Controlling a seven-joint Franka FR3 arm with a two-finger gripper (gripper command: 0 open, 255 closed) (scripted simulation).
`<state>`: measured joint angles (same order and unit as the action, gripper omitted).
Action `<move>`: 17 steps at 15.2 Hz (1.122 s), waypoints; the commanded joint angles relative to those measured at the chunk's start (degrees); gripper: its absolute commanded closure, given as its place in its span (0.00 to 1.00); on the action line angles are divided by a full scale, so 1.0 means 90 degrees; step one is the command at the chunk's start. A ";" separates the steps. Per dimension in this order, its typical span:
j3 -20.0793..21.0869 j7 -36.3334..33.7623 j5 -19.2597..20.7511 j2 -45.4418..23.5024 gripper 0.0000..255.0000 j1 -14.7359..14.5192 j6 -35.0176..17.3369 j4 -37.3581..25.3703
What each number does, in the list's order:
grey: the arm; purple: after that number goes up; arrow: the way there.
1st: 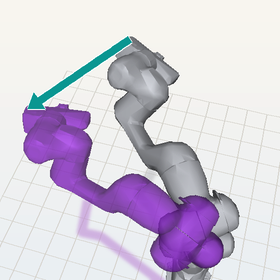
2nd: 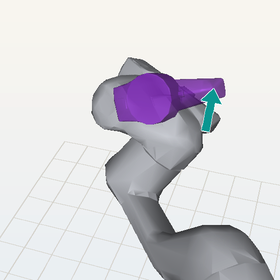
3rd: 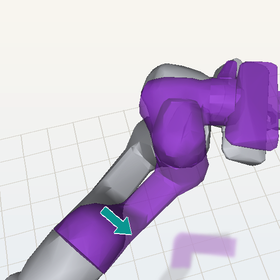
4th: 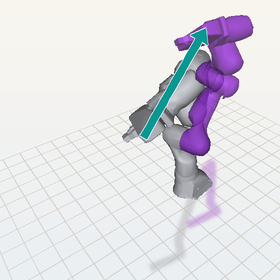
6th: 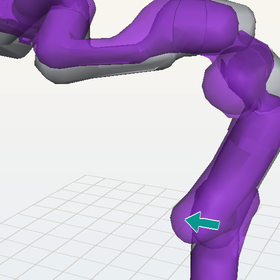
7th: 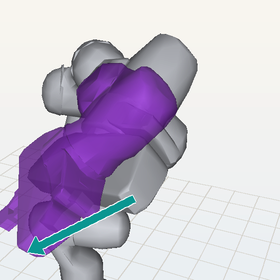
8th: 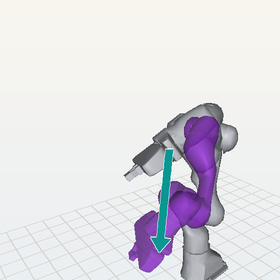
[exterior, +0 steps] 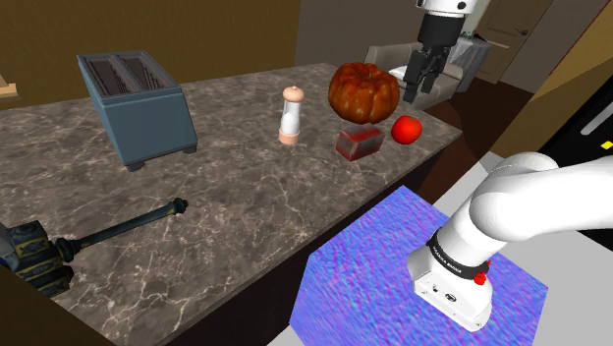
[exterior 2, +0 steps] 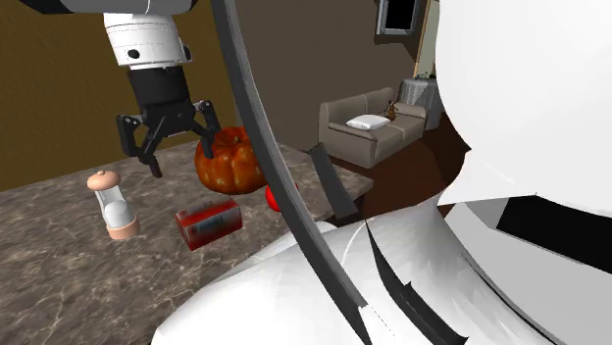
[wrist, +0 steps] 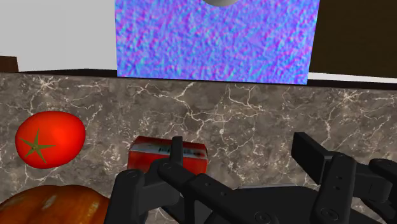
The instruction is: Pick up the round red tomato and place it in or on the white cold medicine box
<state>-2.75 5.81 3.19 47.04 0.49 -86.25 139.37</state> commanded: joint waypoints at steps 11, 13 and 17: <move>-0.1195 0.3085 0.2020 -0.0884 0.00 -0.0215 -0.1014 0.0452; -0.1425 0.3647 0.2406 -0.1170 0.00 -0.0245 -0.1329 0.0460; -0.1871 0.4702 0.3128 -0.1845 0.00 -0.0310 -0.2048 0.0390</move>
<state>-18.47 45.44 29.63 32.74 -2.03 -102.67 143.56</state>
